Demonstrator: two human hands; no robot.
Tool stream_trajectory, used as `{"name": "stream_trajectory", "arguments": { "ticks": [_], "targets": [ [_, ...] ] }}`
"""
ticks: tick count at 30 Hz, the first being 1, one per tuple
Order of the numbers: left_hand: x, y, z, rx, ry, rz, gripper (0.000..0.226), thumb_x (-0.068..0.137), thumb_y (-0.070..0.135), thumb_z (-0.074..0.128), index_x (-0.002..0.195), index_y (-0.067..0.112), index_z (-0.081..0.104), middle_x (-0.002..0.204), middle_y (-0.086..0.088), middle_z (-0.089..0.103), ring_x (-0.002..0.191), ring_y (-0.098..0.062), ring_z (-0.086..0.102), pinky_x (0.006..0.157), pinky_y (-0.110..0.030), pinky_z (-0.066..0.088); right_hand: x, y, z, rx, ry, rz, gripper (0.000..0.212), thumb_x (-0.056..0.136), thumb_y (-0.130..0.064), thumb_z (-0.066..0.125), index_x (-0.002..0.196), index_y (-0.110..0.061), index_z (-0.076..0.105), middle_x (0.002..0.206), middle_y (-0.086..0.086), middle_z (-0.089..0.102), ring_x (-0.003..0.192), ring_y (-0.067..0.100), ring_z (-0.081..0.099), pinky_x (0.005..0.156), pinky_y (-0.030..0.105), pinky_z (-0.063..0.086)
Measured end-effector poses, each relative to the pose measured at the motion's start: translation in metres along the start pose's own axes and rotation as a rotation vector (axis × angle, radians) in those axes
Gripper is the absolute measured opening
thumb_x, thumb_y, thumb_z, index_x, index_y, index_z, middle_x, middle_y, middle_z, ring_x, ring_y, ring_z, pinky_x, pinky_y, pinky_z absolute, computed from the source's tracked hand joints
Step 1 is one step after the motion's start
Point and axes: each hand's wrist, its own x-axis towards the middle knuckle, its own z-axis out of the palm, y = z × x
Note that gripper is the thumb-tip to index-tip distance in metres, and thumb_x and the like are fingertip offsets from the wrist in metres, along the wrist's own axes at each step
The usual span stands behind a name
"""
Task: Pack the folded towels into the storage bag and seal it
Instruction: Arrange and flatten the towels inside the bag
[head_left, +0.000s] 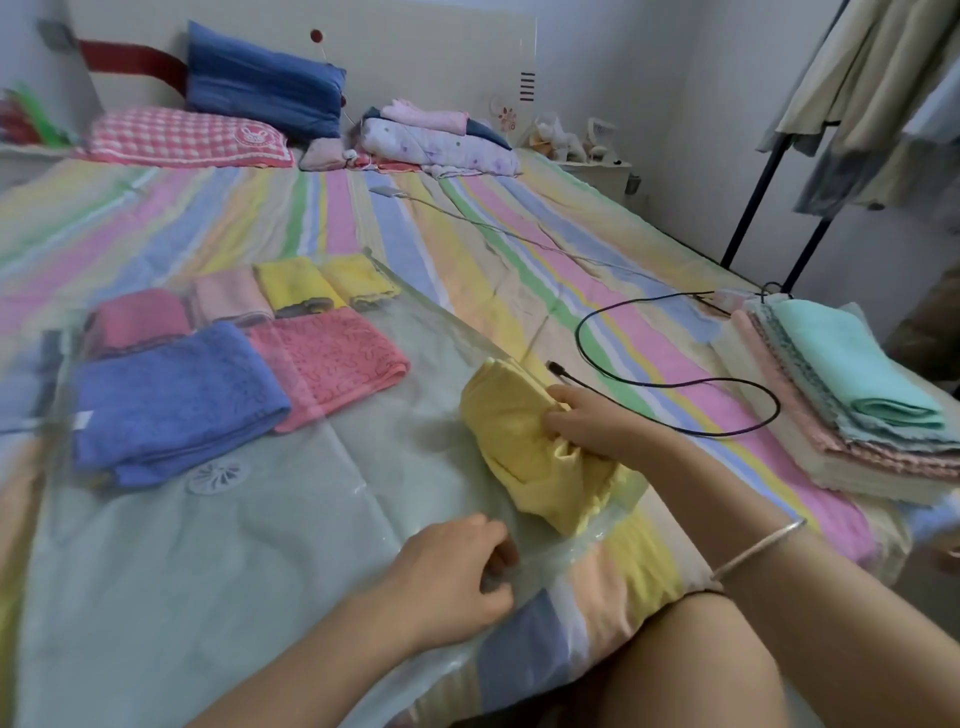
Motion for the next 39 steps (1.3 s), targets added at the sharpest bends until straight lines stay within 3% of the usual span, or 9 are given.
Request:
{"name": "stream_trajectory", "arguments": {
  "ticks": [11, 13, 16, 19, 24, 29, 33, 36, 39],
  "targets": [
    [0.003, -0.004, -0.001, -0.101, -0.056, -0.081, 0.033, 0.081, 0.051, 0.062, 0.105, 0.027, 0.065, 0.099, 0.010, 0.067, 0.089, -0.009, 0.063, 0.083, -0.029, 0.052, 0.003, -0.021, 0.041, -0.567, 0.256, -0.058, 0.051, 0.086, -0.064, 0.040, 0.112, -0.021, 0.048, 0.108, 0.001, 0.048, 0.093, 0.025, 0.054, 0.070, 0.033, 0.040],
    [0.005, -0.005, -0.001, -0.260, -0.007, -0.148, 0.030, 0.089, 0.044, 0.053, 0.100, 0.020, 0.069, 0.095, 0.005, 0.072, 0.086, -0.013, 0.066, 0.082, -0.033, 0.054, 0.001, -0.019, 0.029, -0.375, 0.234, -0.072, 0.042, 0.086, -0.053, 0.054, 0.113, -0.021, 0.053, 0.110, 0.000, 0.058, 0.093, 0.022, 0.057, 0.072, 0.033, 0.046],
    [0.011, -0.004, -0.011, -1.100, -0.005, -0.501, 0.039, 0.101, 0.030, 0.040, 0.101, 0.002, 0.066, 0.084, -0.010, 0.072, 0.071, -0.022, 0.067, 0.067, -0.032, 0.058, -0.011, -0.015, 0.009, 0.320, 0.060, -0.123, 0.023, 0.088, -0.031, 0.065, 0.106, -0.017, 0.065, 0.098, 0.006, 0.069, 0.083, 0.019, 0.065, 0.077, 0.035, 0.055],
    [0.017, -0.005, -0.030, -1.800, -0.058, -0.617, 0.055, 0.099, 0.049, 0.037, 0.101, 0.002, 0.066, 0.084, -0.017, 0.070, 0.075, -0.027, 0.066, 0.074, -0.037, 0.056, -0.028, -0.014, 0.003, 0.720, -0.146, -0.152, 0.010, 0.092, -0.023, 0.062, 0.093, -0.014, 0.066, 0.074, 0.001, 0.070, 0.062, 0.012, 0.066, 0.057, 0.026, 0.055],
    [0.023, -0.018, -0.037, -1.826, 0.394, -0.729, 0.032, 0.090, 0.036, 0.062, 0.110, 0.011, 0.068, 0.084, -0.009, 0.070, 0.072, -0.021, 0.065, 0.060, -0.028, 0.055, -0.033, -0.003, 0.014, 0.760, -0.207, -0.123, 0.028, 0.090, -0.024, 0.064, 0.114, -0.011, 0.064, 0.099, 0.008, 0.073, 0.082, 0.020, 0.071, 0.074, 0.033, 0.060],
    [0.018, -0.031, -0.042, -1.709, 0.570, -0.709, 0.022, 0.087, 0.000, 0.063, 0.109, -0.001, 0.063, 0.077, -0.011, 0.065, 0.051, -0.012, 0.066, 0.042, -0.018, 0.051, -0.033, -0.010, 0.032, 0.123, 0.127, -0.187, 0.026, 0.090, -0.034, 0.062, 0.115, -0.026, 0.058, 0.106, -0.005, 0.065, 0.095, 0.016, 0.065, 0.082, 0.035, 0.054],
    [0.023, -0.030, -0.050, -1.788, 0.582, -0.673, 0.011, 0.088, -0.005, 0.060, 0.096, -0.003, 0.067, 0.088, -0.014, 0.068, 0.077, -0.019, 0.067, 0.050, -0.022, 0.057, -0.043, -0.035, 0.064, -0.469, 0.385, -0.376, 0.033, 0.093, -0.050, 0.044, 0.111, -0.023, 0.050, 0.118, 0.002, 0.049, 0.102, 0.026, 0.054, 0.076, 0.035, 0.046],
    [0.021, -0.031, -0.053, -1.793, 0.520, -0.692, 0.013, 0.092, 0.002, 0.056, 0.098, -0.001, 0.068, 0.092, -0.016, 0.070, 0.080, -0.022, 0.068, 0.046, -0.023, 0.055, -0.052, -0.047, 0.079, -0.500, 0.298, -0.295, 0.073, 0.082, -0.078, 0.027, 0.125, -0.022, 0.043, 0.125, 0.007, 0.044, 0.114, 0.028, 0.047, 0.086, 0.040, 0.042],
    [0.014, -0.031, -0.055, -1.872, 0.394, -0.600, 0.024, 0.096, 0.000, 0.043, 0.108, -0.004, 0.063, 0.094, -0.018, 0.071, 0.083, -0.026, 0.071, 0.050, -0.027, 0.058, -0.055, -0.047, 0.095, -0.574, 0.286, -0.196, 0.086, 0.071, -0.082, 0.043, 0.128, -0.018, 0.036, 0.122, 0.007, 0.039, 0.111, 0.028, 0.045, 0.082, 0.042, 0.042]
  ]
}}
